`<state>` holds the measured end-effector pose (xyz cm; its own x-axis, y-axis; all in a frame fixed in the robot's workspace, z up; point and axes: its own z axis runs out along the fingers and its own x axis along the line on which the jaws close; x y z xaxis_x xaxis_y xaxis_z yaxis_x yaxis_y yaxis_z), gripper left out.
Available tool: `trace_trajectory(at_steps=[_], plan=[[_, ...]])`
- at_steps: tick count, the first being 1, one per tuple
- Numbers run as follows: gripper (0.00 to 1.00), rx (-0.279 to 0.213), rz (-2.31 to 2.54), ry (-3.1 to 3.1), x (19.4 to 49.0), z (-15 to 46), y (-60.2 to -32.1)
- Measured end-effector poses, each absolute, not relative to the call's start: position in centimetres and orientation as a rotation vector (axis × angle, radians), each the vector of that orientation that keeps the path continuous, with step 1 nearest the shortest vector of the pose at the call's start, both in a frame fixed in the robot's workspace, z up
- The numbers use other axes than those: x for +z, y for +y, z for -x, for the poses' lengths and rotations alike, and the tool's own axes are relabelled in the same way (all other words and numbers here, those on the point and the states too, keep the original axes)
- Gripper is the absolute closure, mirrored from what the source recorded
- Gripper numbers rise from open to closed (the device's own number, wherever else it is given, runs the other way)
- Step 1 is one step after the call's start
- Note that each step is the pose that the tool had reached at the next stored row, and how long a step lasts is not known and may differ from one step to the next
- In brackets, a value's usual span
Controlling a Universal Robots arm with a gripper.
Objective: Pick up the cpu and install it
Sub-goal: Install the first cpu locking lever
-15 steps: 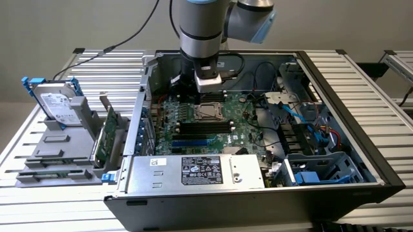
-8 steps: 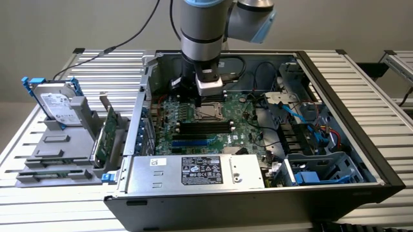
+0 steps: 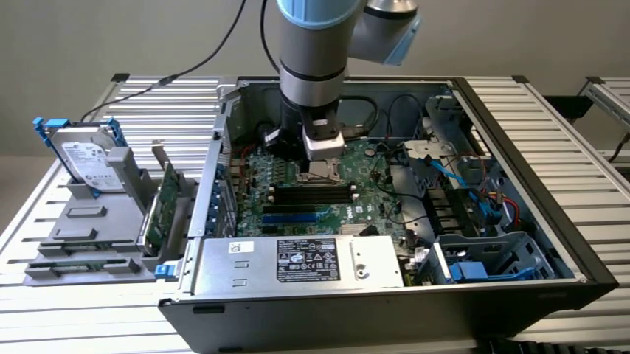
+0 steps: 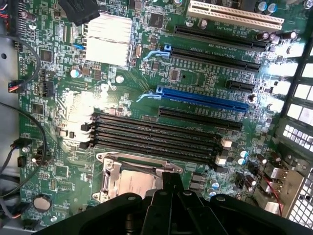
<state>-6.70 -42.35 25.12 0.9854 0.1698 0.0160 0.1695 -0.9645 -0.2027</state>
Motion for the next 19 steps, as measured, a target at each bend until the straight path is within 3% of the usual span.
trace_trajectory(at_steps=[19], plan=[[0.89, 0.006, 2.879, -0.331, 23.6, 7.4, -42.4]])
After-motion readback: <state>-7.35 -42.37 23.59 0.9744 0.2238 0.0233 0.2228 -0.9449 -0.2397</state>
